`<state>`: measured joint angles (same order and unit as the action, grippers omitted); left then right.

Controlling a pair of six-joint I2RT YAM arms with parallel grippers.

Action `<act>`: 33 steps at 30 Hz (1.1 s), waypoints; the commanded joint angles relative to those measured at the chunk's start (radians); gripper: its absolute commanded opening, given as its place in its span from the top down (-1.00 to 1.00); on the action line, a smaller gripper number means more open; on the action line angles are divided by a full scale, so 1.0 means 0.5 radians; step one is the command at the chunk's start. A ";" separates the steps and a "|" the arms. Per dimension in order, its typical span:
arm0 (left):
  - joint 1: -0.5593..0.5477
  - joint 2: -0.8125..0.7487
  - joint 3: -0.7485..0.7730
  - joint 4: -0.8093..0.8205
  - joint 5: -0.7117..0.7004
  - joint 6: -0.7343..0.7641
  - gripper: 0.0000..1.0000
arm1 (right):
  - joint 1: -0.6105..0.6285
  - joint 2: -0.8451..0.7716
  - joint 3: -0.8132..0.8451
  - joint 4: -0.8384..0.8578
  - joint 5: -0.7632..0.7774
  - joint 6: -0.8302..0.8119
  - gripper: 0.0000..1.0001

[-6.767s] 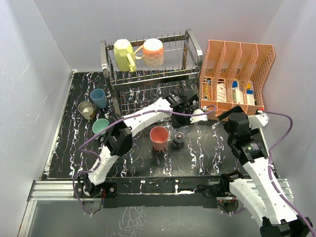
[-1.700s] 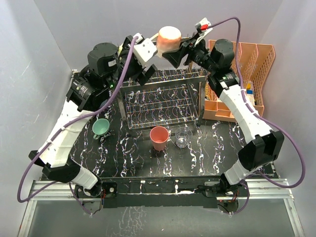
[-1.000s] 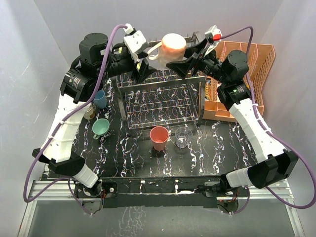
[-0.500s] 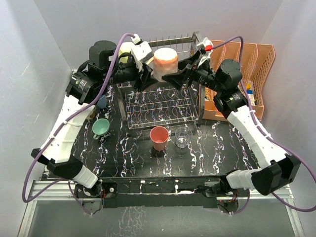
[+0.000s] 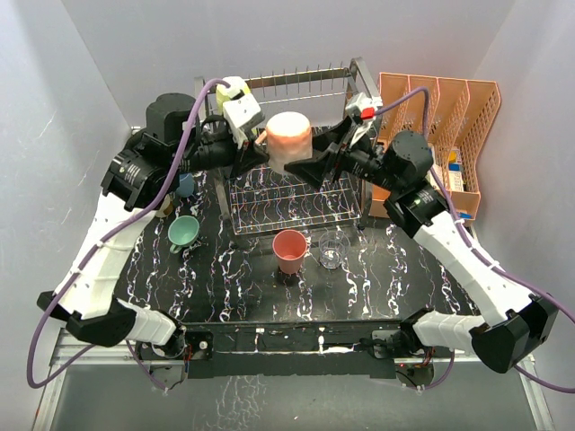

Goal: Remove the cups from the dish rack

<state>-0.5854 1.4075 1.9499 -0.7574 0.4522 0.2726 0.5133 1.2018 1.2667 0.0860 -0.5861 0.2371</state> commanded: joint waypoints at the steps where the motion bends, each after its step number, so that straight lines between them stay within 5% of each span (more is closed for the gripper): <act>1: 0.014 -0.069 -0.139 -0.033 0.137 -0.081 1.00 | 0.199 -0.144 -0.046 0.320 -0.049 0.057 0.27; 10: 0.014 -0.153 -0.116 -0.394 0.352 0.065 1.00 | 0.451 -0.215 -0.197 0.343 0.137 0.039 0.28; 17: 0.013 -0.376 -0.456 -0.403 0.329 0.111 1.00 | 0.655 -0.268 -0.475 0.533 0.291 0.234 0.28; 28: 0.017 -0.632 -0.979 -0.328 -0.280 0.458 1.00 | 1.065 -0.085 -0.825 0.837 0.645 0.589 0.26; 33: 0.017 -0.742 -1.171 -0.395 -0.320 0.539 1.00 | 1.110 -0.015 -0.905 0.963 0.770 0.696 0.30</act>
<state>-0.5735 1.0672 1.4239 -1.0183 0.3595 0.4686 1.0134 1.2137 0.7952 0.2665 -0.1513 0.5110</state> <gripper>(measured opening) 0.007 0.799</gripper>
